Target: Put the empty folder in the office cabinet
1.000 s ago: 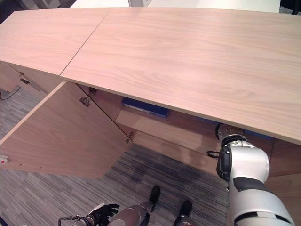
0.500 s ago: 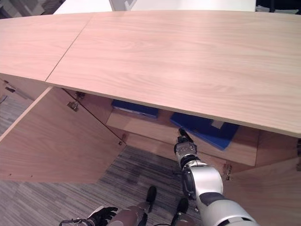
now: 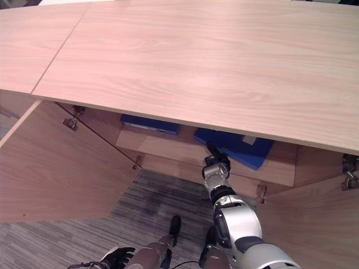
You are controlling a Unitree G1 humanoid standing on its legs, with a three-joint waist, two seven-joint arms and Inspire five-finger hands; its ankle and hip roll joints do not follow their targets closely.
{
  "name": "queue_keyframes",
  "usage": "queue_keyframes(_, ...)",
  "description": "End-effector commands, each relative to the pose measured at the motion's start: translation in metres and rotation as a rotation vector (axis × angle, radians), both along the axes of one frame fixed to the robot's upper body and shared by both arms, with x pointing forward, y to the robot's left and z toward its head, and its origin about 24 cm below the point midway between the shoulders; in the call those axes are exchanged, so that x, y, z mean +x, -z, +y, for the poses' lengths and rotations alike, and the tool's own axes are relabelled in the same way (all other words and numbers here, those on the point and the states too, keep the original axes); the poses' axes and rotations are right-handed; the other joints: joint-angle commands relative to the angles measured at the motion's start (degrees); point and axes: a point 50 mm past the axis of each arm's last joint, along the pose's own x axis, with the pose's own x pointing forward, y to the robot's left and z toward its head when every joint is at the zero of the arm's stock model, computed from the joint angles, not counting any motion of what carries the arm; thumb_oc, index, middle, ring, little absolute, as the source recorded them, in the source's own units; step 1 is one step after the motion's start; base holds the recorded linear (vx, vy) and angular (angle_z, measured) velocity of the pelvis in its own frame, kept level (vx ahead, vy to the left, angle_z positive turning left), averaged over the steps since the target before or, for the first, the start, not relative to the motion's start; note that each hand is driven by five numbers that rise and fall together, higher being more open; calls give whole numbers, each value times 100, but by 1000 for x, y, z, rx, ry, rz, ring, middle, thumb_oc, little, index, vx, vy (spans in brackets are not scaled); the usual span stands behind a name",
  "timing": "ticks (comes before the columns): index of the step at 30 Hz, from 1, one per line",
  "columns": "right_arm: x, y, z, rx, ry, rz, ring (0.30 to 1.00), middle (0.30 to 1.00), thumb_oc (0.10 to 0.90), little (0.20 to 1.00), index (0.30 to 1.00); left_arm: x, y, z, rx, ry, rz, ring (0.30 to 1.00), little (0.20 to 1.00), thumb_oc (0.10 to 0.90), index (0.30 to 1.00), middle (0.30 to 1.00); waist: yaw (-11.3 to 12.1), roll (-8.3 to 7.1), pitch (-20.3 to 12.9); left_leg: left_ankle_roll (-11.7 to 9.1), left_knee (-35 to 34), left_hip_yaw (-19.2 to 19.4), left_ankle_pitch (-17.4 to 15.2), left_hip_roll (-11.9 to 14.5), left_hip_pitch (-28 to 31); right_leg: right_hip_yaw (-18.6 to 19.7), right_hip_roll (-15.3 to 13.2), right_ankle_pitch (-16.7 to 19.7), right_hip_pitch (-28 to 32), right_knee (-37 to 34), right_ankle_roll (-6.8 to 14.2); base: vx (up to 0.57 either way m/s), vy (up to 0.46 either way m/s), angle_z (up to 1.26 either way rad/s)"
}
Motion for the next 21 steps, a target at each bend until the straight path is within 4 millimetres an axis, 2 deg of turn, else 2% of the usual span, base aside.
queue_keyframes(1, 25, -65, -14, -122, 4, -250, 900, 900, 800, 900, 900, 48, -14, -25, -92, -89, -153, 900, 900, 800, 900, 900, 14, 168, 237, -238, -219, -189, -824, 149, 694, 129, -46, -630, 372, 516, 359, -5, 23, -5)
queue_keyframes(2, 25, -65, -14, -122, 4, -250, 900, 900, 800, 900, 900, 48, -14, -25, -92, -88, -154, 900, 900, 800, 900, 900, 14, 171, 241, -238, -219, -189, -825, 149, 695, 129, -46, -630, 373, 517, 360, -2, 23, -4)
queue_keyframes(3, 27, -81, -11, -225, -59, -333, 300, 300, 400, 300, 300, 50, -16, -23, -89, -82, -169, 900, 900, 800, 900, 900, 8, 155, 250, -230, -216, -176, -830, 139, 714, 131, -58, -620, 395, 511, 362, 0, 0, 0)
queue_keyframes(4, 27, -89, -16, -300, -84, -370, 300, 300, 400, 300, 300, 51, -18, -20, -90, -93, -179, 900, 900, 800, 900, 900, 1, 131, 266, -234, -206, -168, -865, 128, 749, 135, -75, -671, 419, 548, 368, 0, 0, 0)
queue_keyframes(5, 24, -88, -20, -341, -105, -395, 300, 300, 400, 300, 300, 51, -18, -19, -96, -98, -186, 900, 900, 800, 900, 900, 8, 139, 253, -229, -211, -169, -829, 136, 728, 121, -68, -596, 430, 486, 376, 0, 0, 0)
queue_keyframes(7, 18, -80, -43, -391, -77, -379, 300, 300, 400, 300, 300, 49, -18, -14, -98, -104, -192, 900, 900, 800, 900, 900, 27, 105, 231, -223, -212, -187, -840, 129, 750, 91, -83, -598, 482, 454, 386, 5, -6, 6)
queue_keyframes(8, 18, -79, -43, -391, -76, -379, 300, 300, 400, 300, 300, 49, -18, -14, -98, -103, -191, 900, 900, 800, 900, 900, 26, 106, 226, -223, -212, -191, -841, 128, 753, 87, -84, -598, 488, 449, 387, 17, -22, 13)
queue_keyframes(9, 12, -72, -60, -418, -56, -352, 300, 300, 400, 300, 300, 44, -18, -11, -97, -89, -189, 900, 900, 800, 900, 900, 42, 66, 203, -220, -209, -202, -849, 126, 774, 61, -93, -588, 537, 423, 400, 23, -17, 15)
queue_keyframes(12, 3, -51, -77, -398, -30, -298, 300, 300, 400, 300, 300, 33, -14, -13, -95, -35, -162, 900, 900, 800, 900, 900, 88, 17, 144, -218, -214, -225, -865, 126, 833, 38, -84, -576, 633, 366, 416, 25, -18, 9)
queue_keyframes(17, -7, -29, -97, -366, -5, -223, 300, 300, 400, 300, 300, 29, -13, -9, -88, -12, -152, 900, 900, 800, 900, 900, 149, -39, 90, -223, -222, -217, -872, 147, 882, 24, -48, -561, 714, 287, 420, 1, -6, 2)
queue_keyframes(21, -12, -28, -101, -407, -37, -254, 300, 300, 400, 300, 300, 24, -11, -8, -86, -10, -139, 900, 900, 800, 900, 900, 104, -91, 72, -235, -228, -216, -868, 175, 927, 49, -20, -567, 740, 275, 417, 0, 0, 0)
